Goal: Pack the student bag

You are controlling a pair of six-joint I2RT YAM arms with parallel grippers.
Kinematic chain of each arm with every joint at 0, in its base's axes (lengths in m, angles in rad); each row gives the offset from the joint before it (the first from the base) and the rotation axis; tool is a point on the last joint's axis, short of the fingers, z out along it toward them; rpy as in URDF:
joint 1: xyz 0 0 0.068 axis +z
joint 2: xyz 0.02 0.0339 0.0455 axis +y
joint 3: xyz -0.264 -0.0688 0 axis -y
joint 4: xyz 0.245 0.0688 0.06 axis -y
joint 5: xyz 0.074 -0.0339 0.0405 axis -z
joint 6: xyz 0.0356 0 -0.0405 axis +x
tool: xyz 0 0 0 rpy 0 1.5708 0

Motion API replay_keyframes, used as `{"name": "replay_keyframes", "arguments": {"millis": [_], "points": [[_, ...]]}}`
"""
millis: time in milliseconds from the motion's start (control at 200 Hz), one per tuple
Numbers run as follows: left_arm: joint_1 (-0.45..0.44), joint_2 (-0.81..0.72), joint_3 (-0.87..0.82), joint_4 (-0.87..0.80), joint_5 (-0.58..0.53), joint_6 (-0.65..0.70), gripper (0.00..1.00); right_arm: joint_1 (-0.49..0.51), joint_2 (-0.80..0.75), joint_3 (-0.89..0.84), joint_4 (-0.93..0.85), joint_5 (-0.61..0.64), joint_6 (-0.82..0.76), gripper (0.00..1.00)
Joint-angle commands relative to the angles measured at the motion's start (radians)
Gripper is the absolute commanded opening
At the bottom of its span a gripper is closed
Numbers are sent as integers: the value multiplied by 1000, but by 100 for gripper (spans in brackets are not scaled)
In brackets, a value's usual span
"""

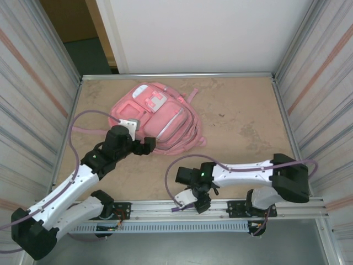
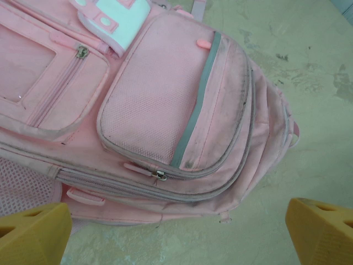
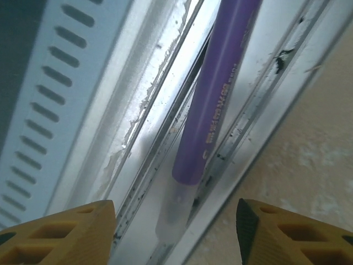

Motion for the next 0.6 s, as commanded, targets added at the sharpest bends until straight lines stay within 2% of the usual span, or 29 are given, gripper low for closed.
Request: {"name": "replay_keyframes", "arguments": {"millis": [0, 75, 150, 225, 436, 596], "points": [[5, 21, 11, -25, -2, -9, 99, 28, 85, -15, 61, 94, 105, 54], [5, 25, 9, -22, -3, -1, 99, 50, 126, -31, 112, 122, 119, 48], [5, 28, 8, -20, -7, -8, 99, 71, 142, -38, 161, 165, 147, 33], [5, 25, 19, -29, 4, -6, 99, 73, 129, -49, 191, 186, 173, 27], [6, 24, 5, -1, 9, -19, 99, 61, 58, -90, 227, 221, 213, 25], [6, 26, 6, 30, 53, -11, 99, -35, -76, -128, 301, 212, 270, 24]]}}
